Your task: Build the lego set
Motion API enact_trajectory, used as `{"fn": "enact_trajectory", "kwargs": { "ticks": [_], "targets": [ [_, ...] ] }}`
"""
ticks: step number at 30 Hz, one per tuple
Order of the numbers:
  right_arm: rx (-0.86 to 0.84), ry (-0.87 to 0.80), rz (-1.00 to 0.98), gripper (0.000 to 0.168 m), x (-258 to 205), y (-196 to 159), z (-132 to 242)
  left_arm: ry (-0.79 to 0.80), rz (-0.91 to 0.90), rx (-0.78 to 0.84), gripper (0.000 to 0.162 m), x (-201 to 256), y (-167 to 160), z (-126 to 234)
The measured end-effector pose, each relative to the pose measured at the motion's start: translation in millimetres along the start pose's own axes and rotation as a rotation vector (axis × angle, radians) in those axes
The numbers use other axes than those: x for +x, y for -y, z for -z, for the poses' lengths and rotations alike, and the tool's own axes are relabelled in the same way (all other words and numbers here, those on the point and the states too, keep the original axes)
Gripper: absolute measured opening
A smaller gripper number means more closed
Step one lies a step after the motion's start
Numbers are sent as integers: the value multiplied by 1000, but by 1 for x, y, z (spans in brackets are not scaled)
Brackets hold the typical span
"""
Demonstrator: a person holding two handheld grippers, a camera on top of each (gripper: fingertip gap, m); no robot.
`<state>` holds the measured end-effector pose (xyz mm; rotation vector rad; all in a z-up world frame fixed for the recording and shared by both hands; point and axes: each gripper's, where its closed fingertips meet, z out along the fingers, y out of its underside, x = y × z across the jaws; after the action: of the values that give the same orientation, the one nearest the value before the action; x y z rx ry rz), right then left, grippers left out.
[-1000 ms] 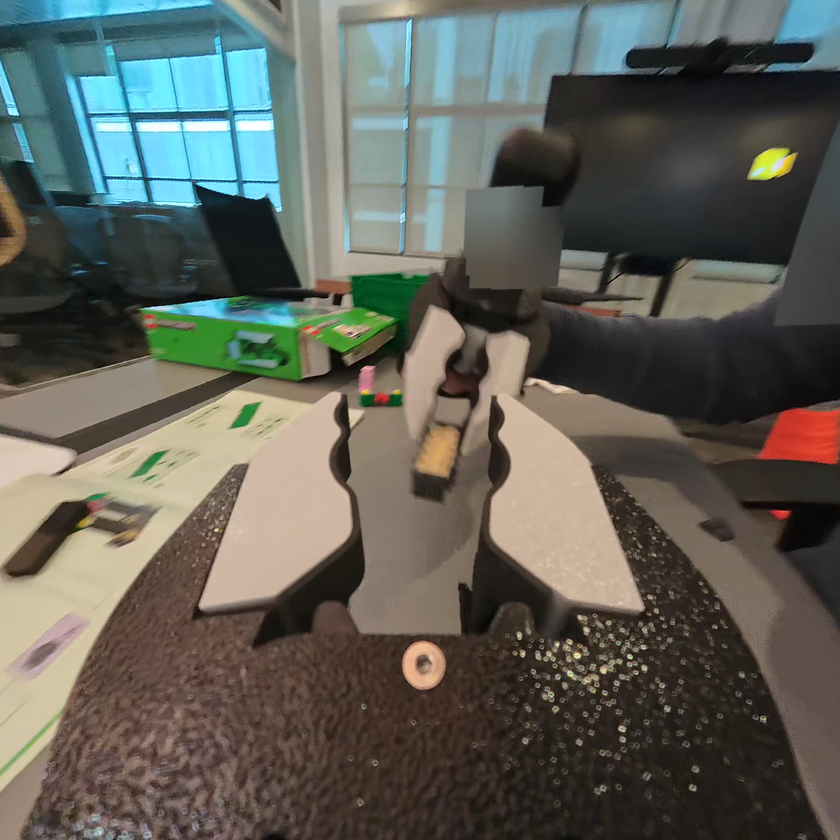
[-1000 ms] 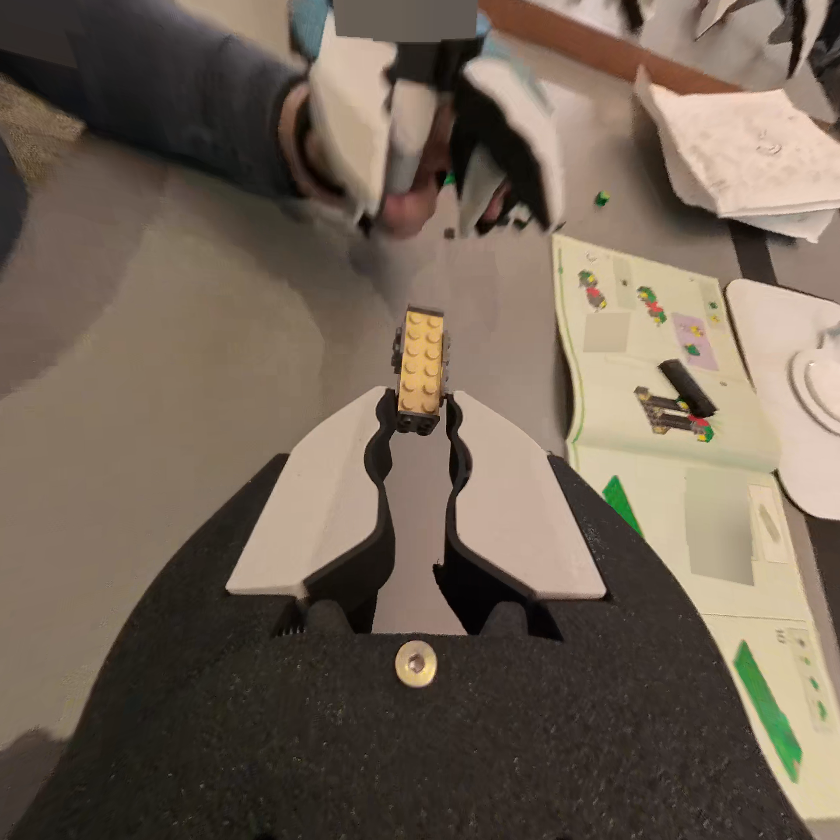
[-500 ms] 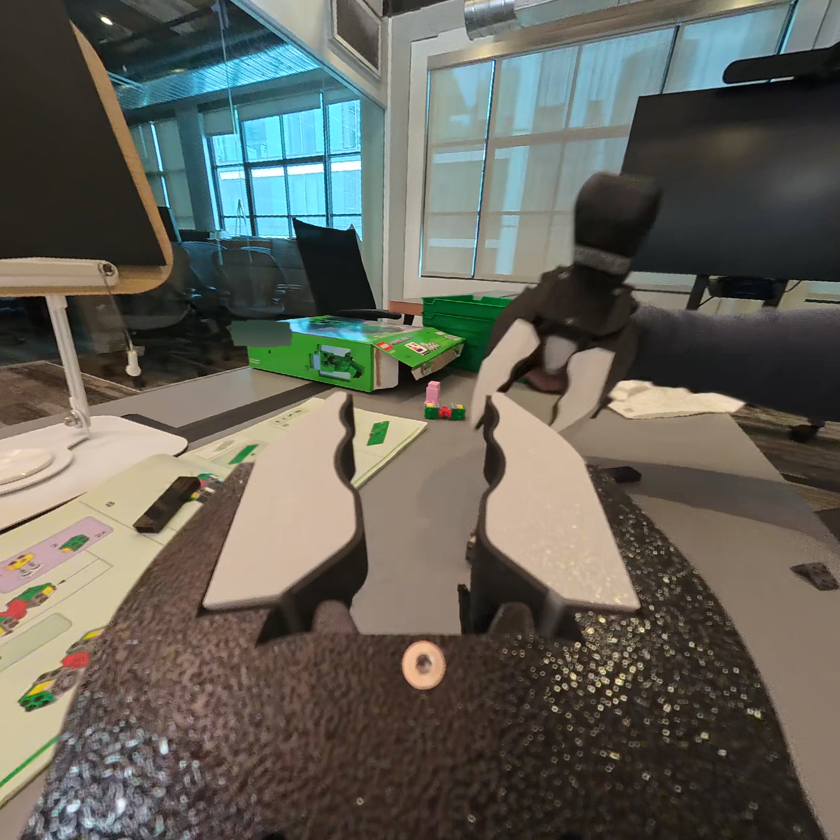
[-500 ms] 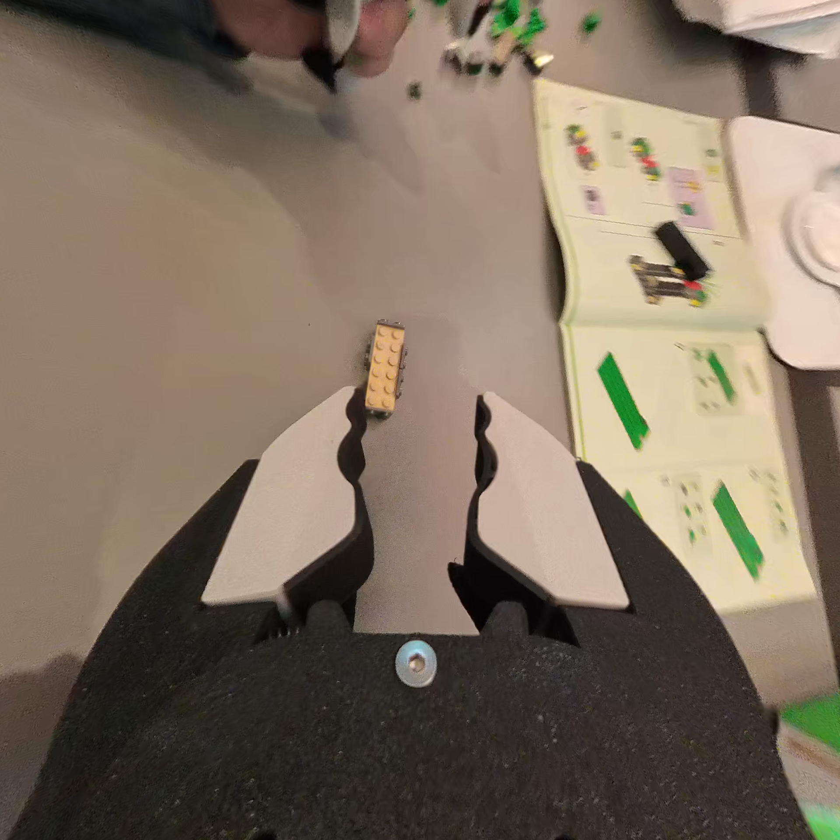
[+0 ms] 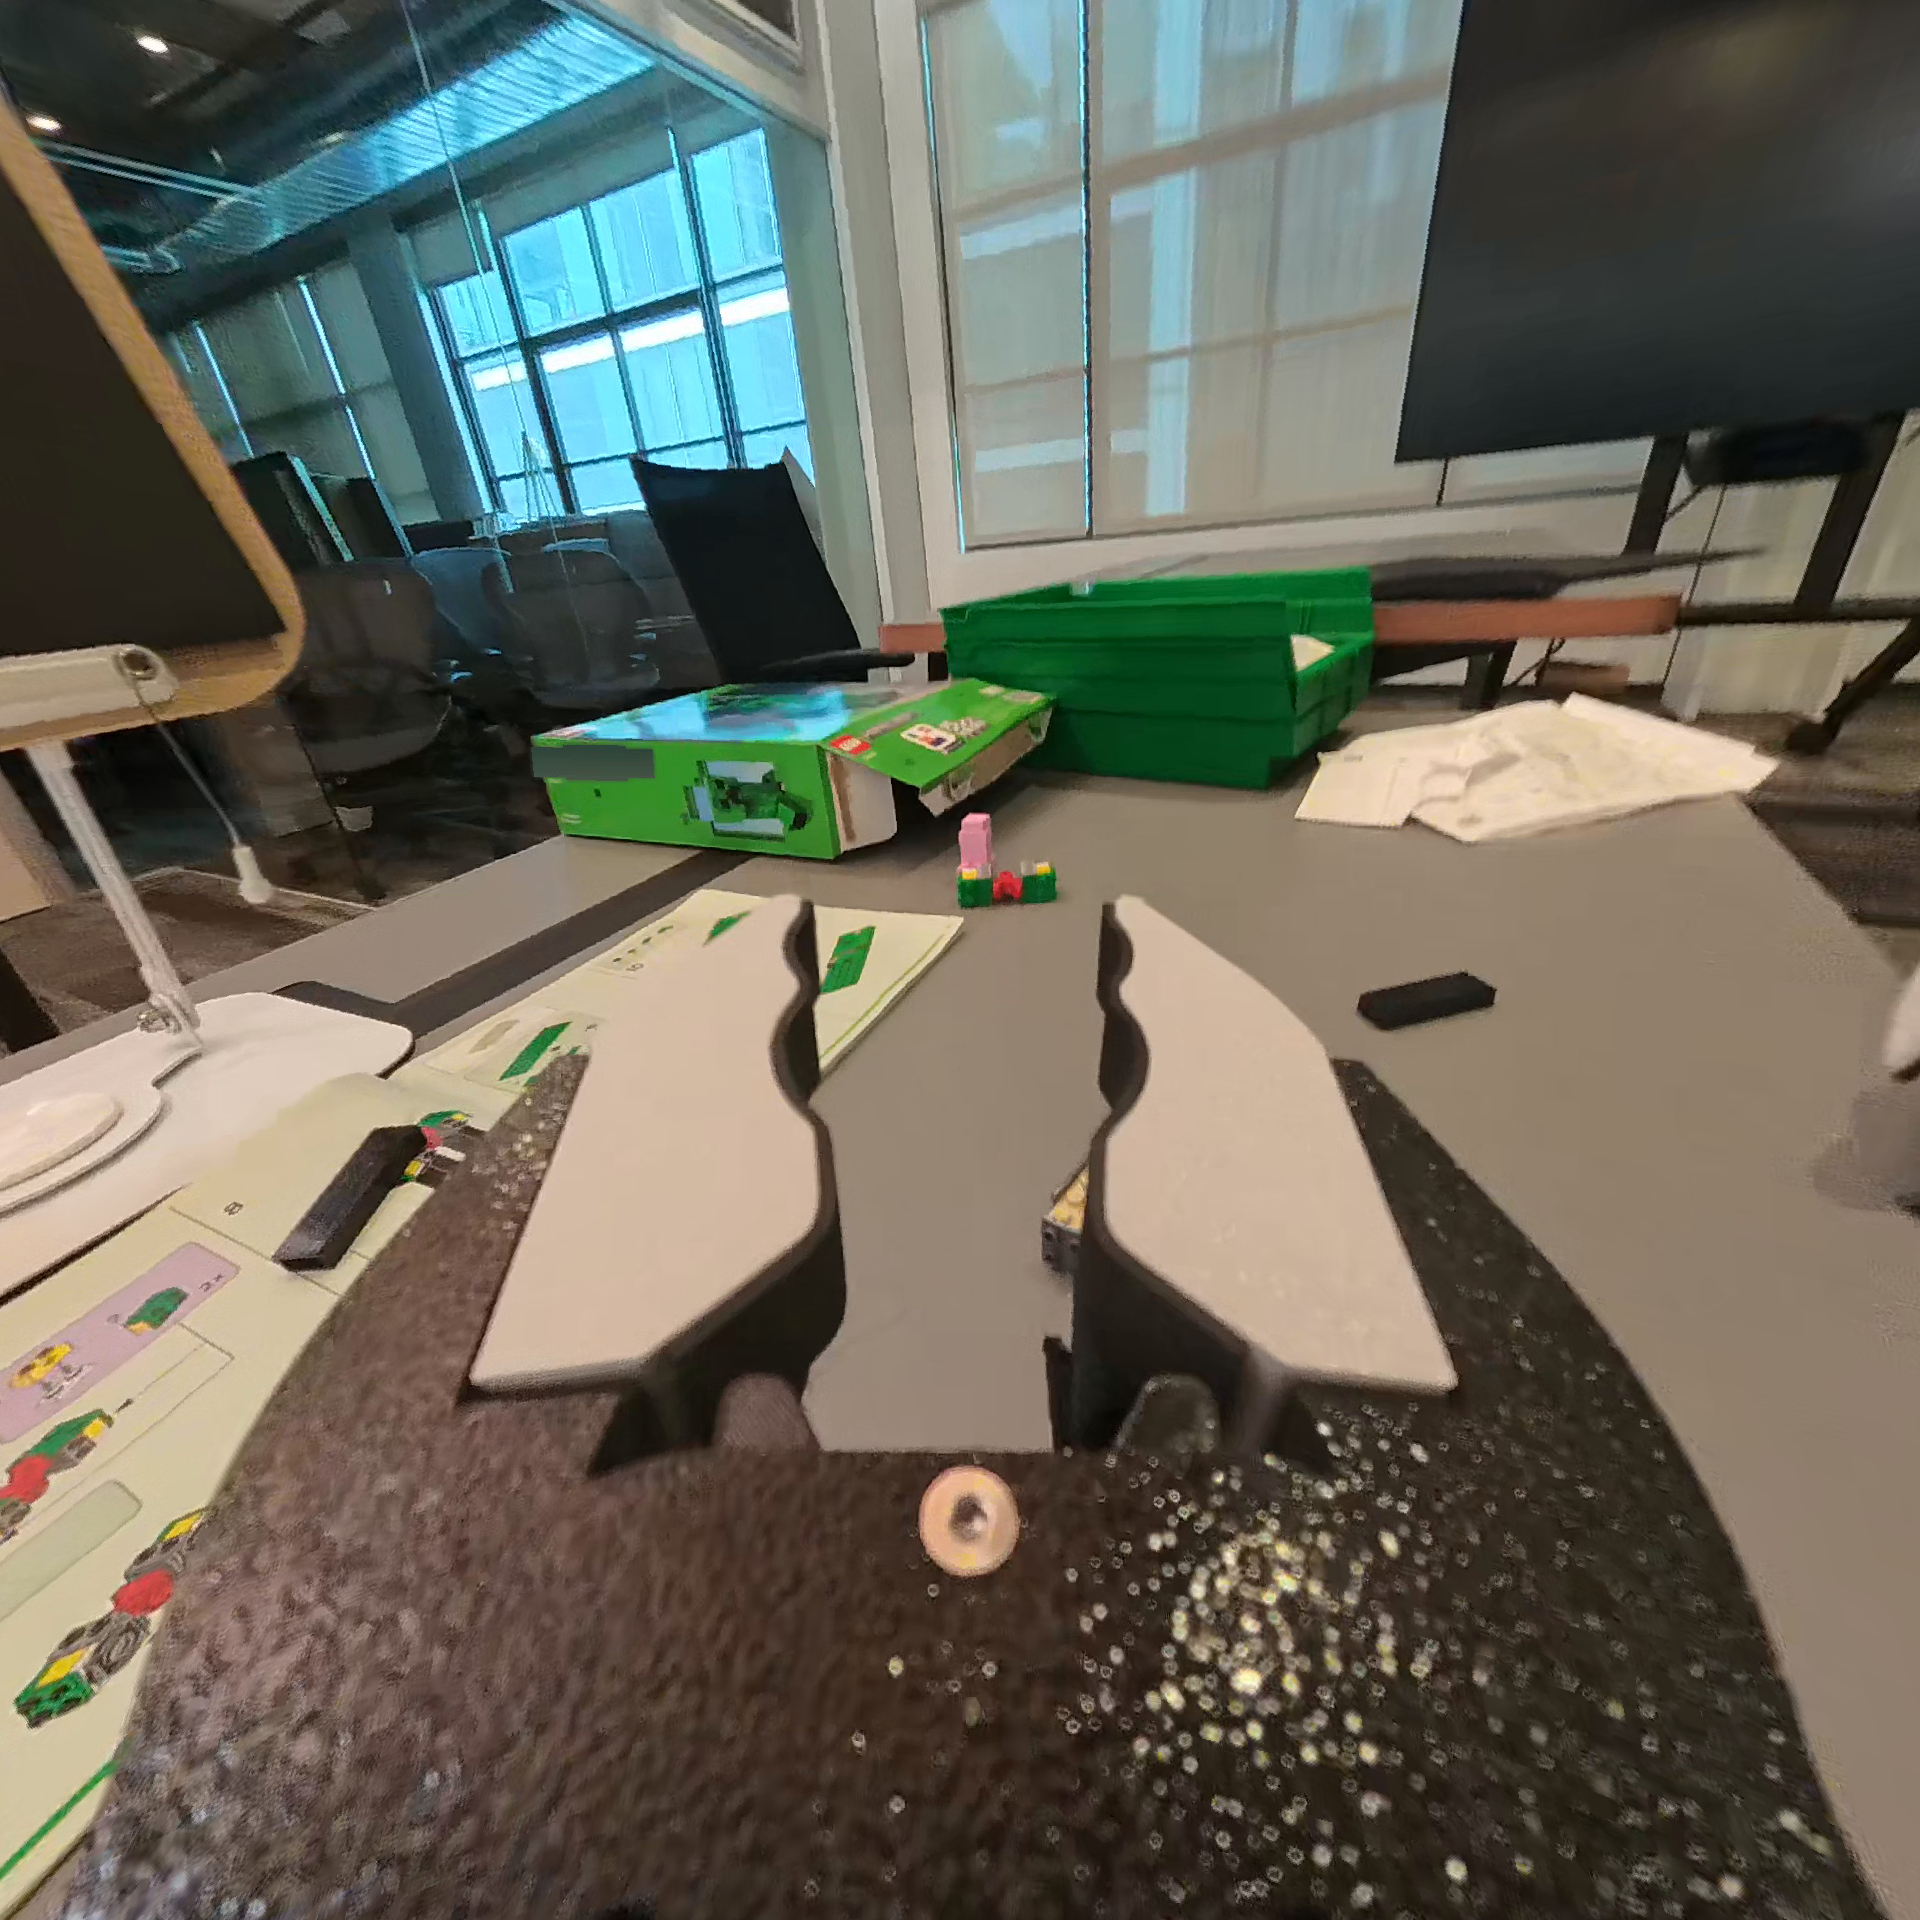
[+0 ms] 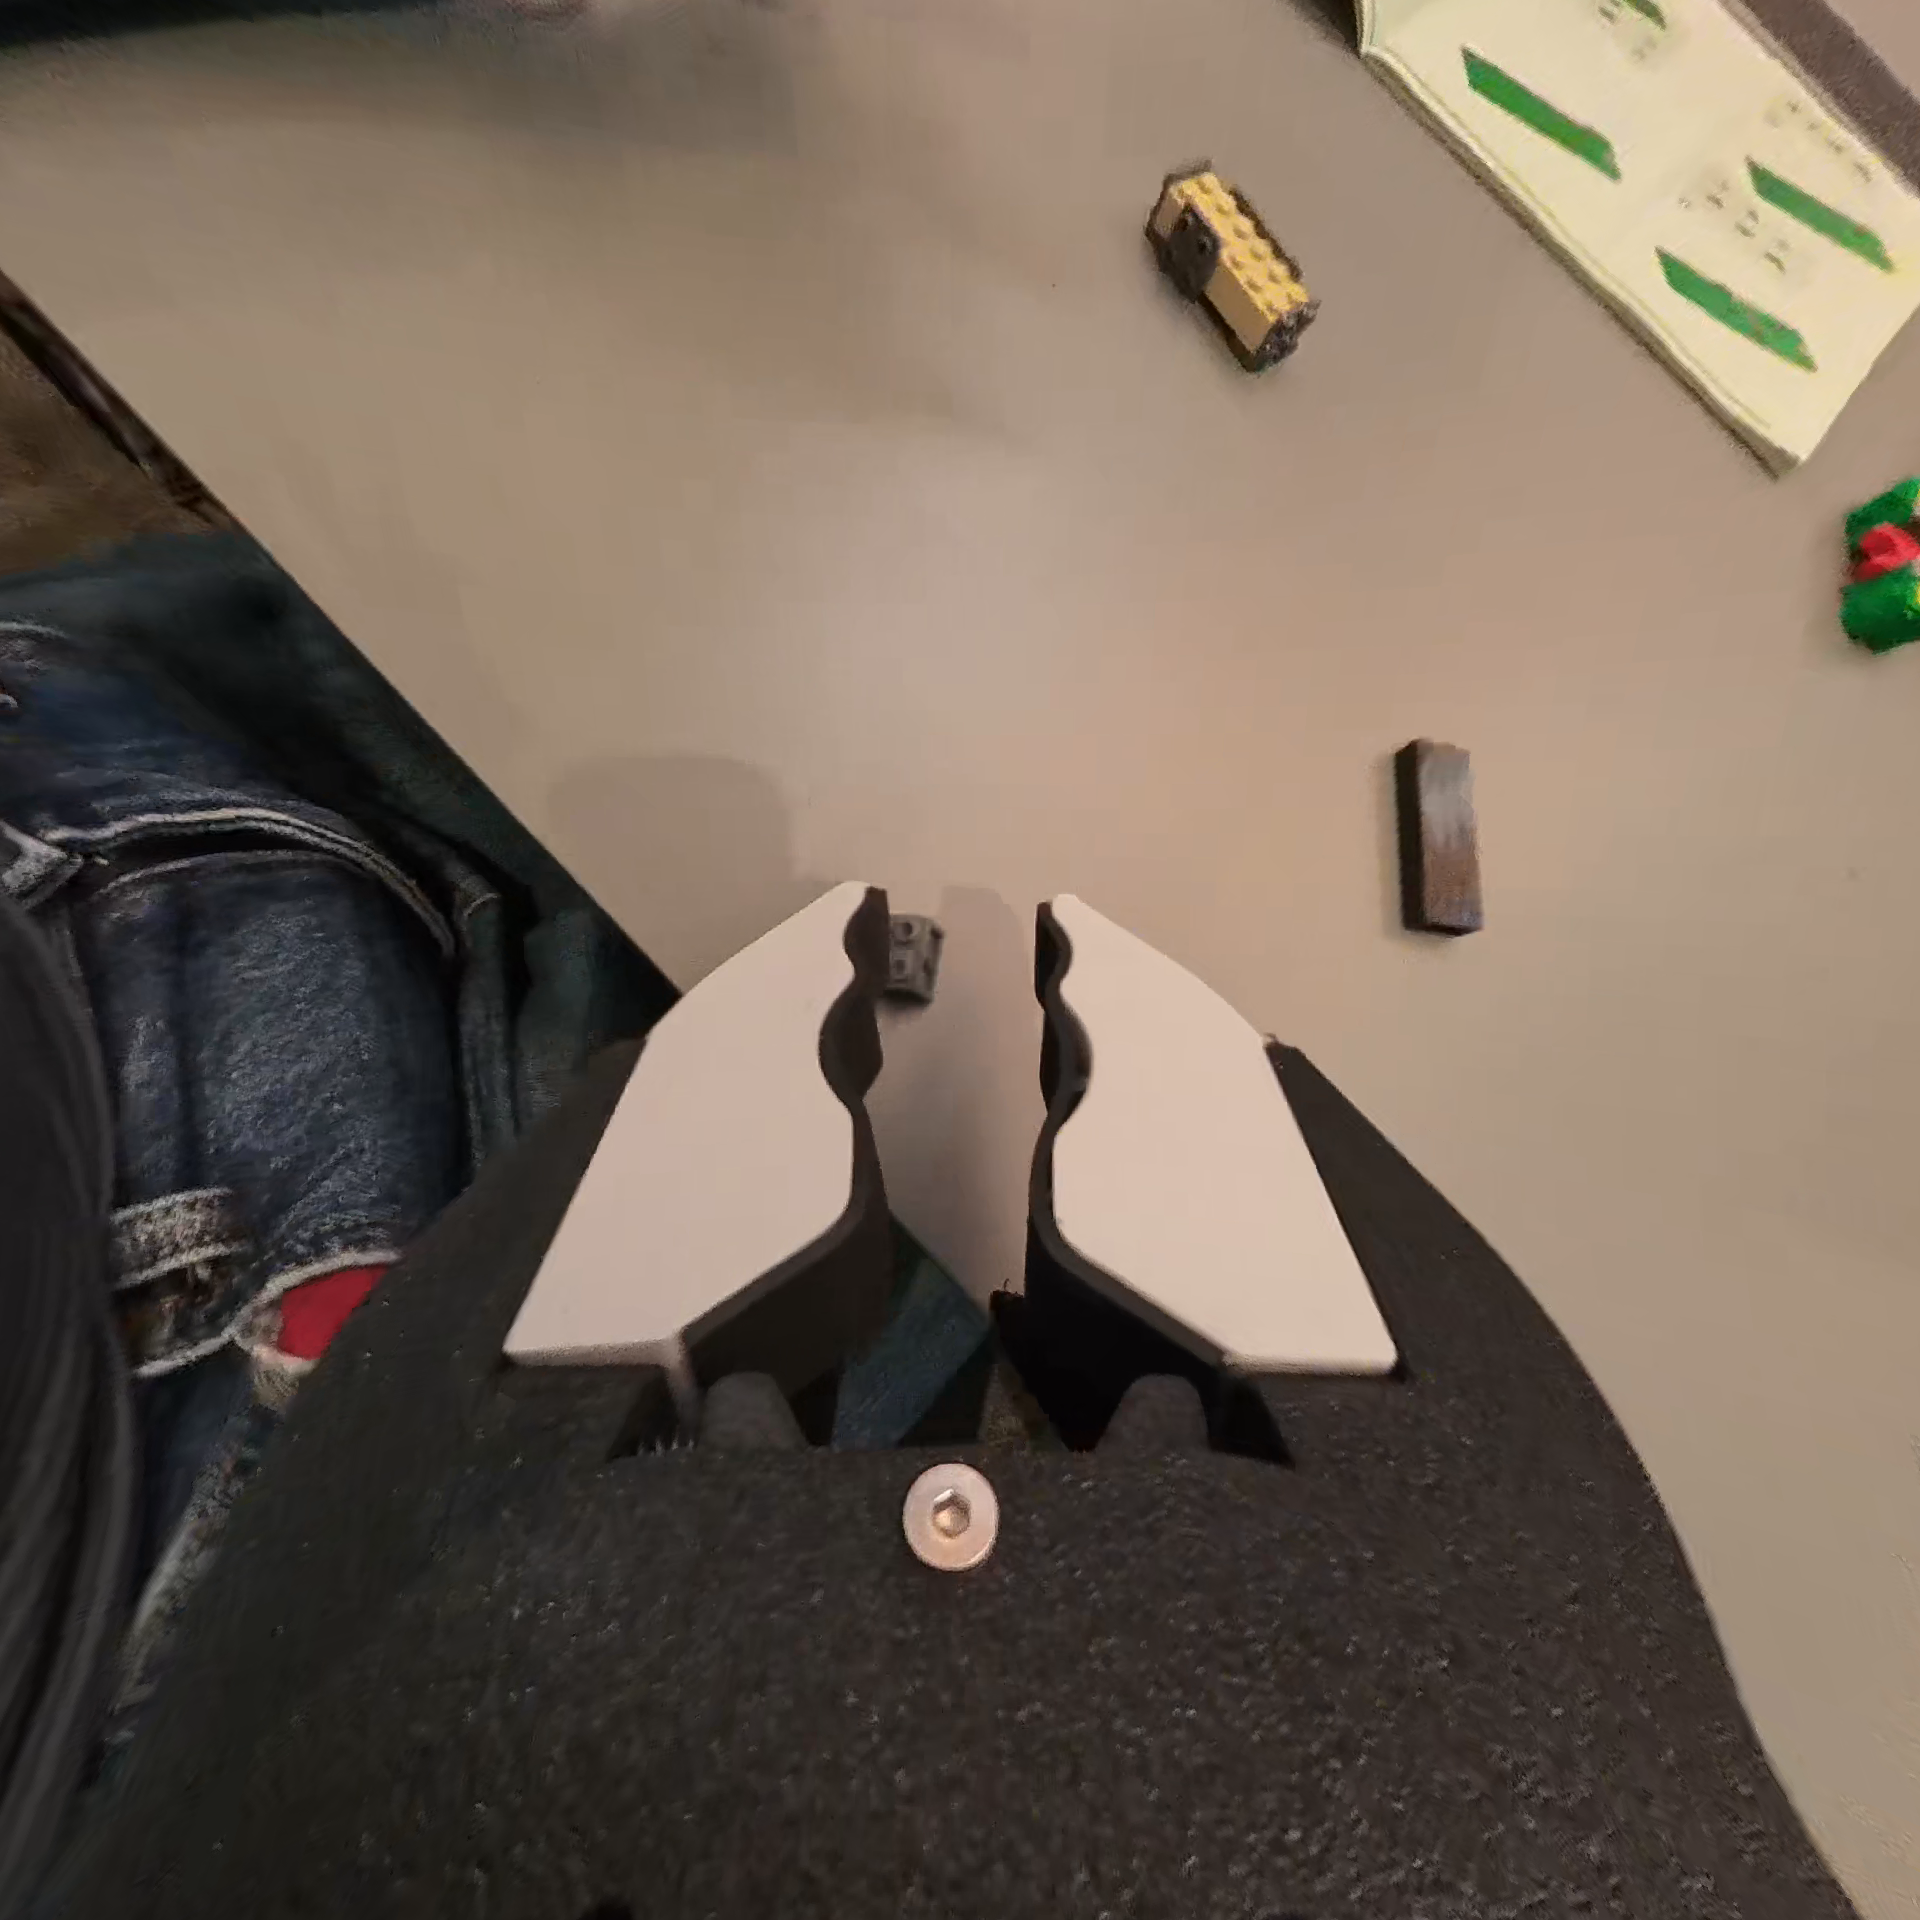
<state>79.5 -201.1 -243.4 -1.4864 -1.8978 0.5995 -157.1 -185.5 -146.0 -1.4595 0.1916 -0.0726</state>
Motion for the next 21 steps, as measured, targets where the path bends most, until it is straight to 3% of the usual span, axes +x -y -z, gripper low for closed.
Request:
{"fn": "enact_trajectory", "kwargs": {
  "ticks": [6, 8, 10, 18, 21],
  "targets": [
    [-89, -2, -114, 30, -7, -23, -14, -12, -62, -50, 49, 9, -9, -6],
    [-55, 4, -130, 15, -4, -19, -15, -10, -53, -50, 49, 8, -10, -6],
    [-46, 9, -135, 10, 5, -16, -20, -6, -34, -48, 49, 5, -12, -6],
    [10, -4, -61, 7, 64, 23, -70, 15, 46, -24, 48, -9, -10, -5],
    [77, 7, -125, 11, 79, 45, -77, 33, 60, -15, 48, -13, -10, -4]
  ]
}}
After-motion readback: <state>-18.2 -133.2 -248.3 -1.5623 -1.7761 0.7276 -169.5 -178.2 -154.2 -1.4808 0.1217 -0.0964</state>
